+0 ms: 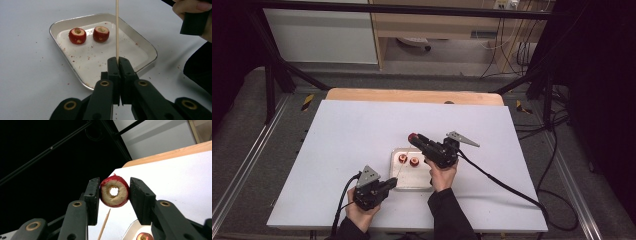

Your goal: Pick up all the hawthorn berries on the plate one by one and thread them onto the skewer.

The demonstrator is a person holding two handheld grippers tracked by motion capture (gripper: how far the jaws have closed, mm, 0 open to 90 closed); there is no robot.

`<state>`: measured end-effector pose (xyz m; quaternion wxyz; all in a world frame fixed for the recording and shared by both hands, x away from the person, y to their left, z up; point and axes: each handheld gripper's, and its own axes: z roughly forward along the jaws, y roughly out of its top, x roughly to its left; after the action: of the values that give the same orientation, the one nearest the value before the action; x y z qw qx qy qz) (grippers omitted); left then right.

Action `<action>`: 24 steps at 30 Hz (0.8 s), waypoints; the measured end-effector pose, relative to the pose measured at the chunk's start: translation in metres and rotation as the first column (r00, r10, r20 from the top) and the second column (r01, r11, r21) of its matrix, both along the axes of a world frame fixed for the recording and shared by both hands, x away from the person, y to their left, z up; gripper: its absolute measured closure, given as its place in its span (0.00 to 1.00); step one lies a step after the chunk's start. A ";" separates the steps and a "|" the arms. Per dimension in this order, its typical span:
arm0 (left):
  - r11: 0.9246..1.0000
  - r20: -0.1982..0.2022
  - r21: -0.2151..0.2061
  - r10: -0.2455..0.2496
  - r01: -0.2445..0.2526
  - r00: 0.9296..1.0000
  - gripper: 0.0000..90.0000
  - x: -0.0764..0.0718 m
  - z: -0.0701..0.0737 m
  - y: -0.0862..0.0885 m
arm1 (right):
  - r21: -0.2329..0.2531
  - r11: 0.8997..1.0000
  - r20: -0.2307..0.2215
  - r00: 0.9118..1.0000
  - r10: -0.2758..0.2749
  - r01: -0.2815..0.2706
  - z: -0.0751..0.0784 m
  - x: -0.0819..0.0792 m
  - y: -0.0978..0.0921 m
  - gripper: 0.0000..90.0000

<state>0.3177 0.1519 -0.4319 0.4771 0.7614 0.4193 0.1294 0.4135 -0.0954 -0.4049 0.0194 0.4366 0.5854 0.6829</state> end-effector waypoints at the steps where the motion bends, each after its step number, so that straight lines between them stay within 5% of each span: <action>1: 1.000 -0.001 -0.001 0.000 0.000 1.000 0.99 0.000 0.000 0.000 | 0.000 1.000 0.000 1.000 0.000 0.000 0.000 0.000 0.000 0.69; 24: 1.000 -0.001 -0.012 0.003 -0.003 1.000 0.99 0.000 0.000 0.001 | -0.012 1.000 0.011 1.000 0.007 -0.006 -0.001 0.000 0.000 0.69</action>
<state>0.3173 0.1525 -0.4318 0.4811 0.7580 0.4215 0.1272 0.4135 -0.0950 -0.4062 0.0231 0.4307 0.5909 0.6818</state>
